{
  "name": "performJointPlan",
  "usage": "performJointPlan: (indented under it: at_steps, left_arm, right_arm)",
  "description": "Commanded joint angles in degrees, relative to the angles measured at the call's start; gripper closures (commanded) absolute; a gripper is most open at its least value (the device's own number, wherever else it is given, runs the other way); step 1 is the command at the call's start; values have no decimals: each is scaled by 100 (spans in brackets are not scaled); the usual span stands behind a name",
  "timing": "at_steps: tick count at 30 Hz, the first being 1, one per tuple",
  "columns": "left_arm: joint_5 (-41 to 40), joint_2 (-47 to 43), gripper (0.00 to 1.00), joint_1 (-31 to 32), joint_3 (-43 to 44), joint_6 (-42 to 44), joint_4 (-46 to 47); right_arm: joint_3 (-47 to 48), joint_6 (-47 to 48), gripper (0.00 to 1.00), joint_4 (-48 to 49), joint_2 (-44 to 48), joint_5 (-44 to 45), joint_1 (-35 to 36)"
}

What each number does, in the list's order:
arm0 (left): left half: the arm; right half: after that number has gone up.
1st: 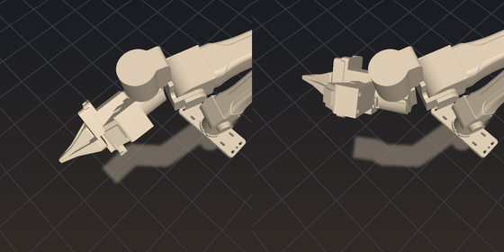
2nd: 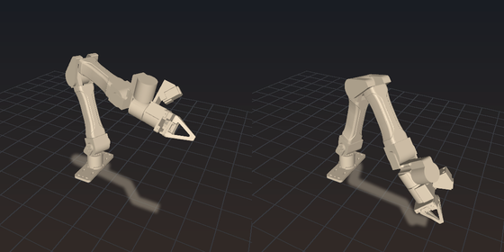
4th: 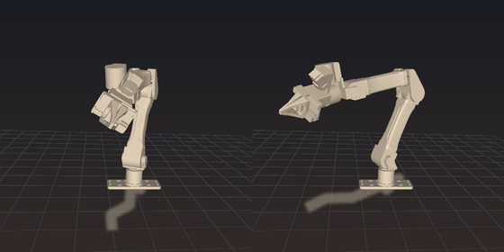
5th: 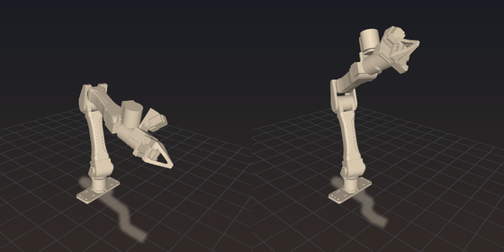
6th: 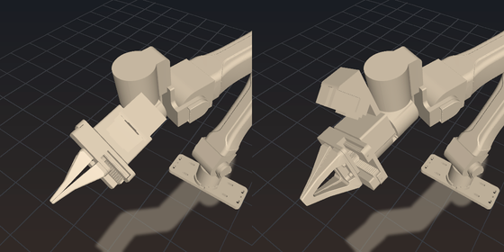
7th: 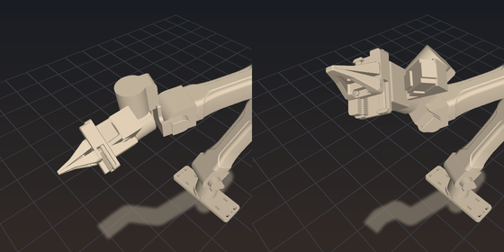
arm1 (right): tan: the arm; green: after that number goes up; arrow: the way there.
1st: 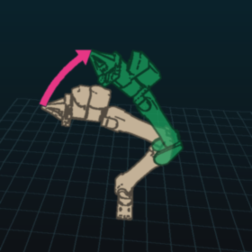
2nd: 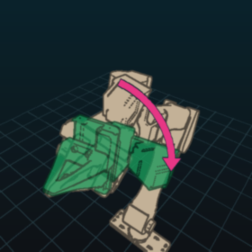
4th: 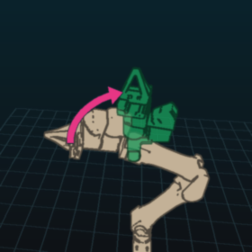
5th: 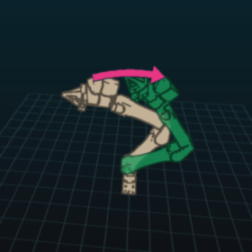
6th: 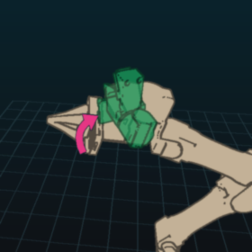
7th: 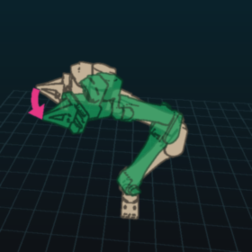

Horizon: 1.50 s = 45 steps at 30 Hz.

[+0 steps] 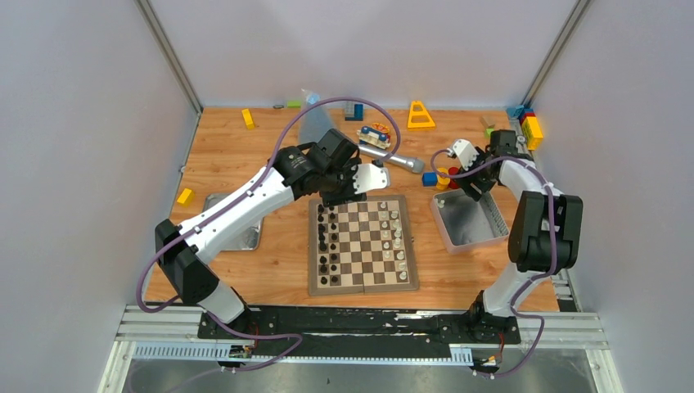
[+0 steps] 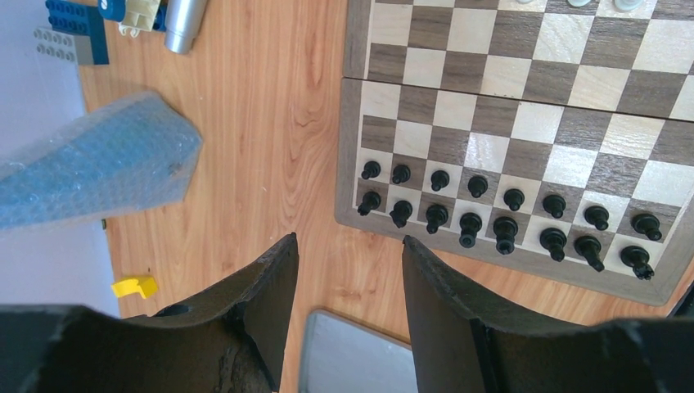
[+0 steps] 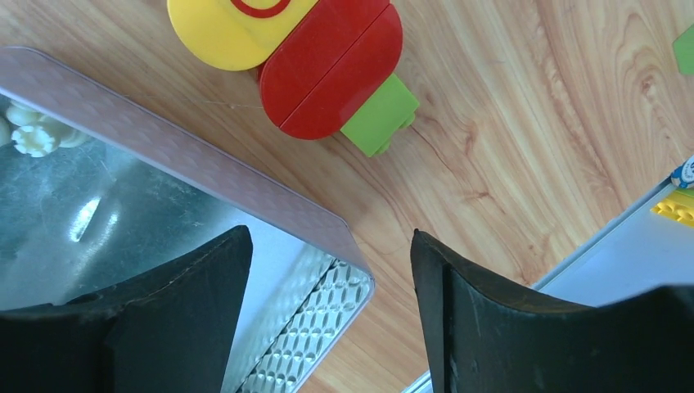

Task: Set up the chess pieces on the board
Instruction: Adjust the storage box at the center of the board, then pick up the chess piece from the storage box.

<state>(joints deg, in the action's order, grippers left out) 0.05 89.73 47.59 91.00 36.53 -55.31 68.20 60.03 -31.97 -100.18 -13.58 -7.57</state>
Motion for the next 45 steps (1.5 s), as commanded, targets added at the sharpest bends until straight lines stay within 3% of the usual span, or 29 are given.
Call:
performJointPlan:
  at_steps: [1, 7, 12, 15, 45]
  left_arm:
    - [10, -85, 42, -43, -9, 9, 114]
    - [37, -140, 42, -129, -90, -62, 132]
    - [175, -187, 42, -277, -70, -190, 191]
    - [230, -178, 42, -335, -34, -236, 197]
    - [282, -223, 41, -466, -169, -260, 205]
  right_arm:
    - [108, -487, 29, 39, 581, -237, 19]
    - [69, -1917, 36, -629, 964, -926, 81]
    - [-211, -3104, 47, -624, 854, -1175, 188]
    - [-314, -3453, 48, -480, 747, -1228, 248]
    - [-369, -3766, 71, 128, 166, -462, 977]
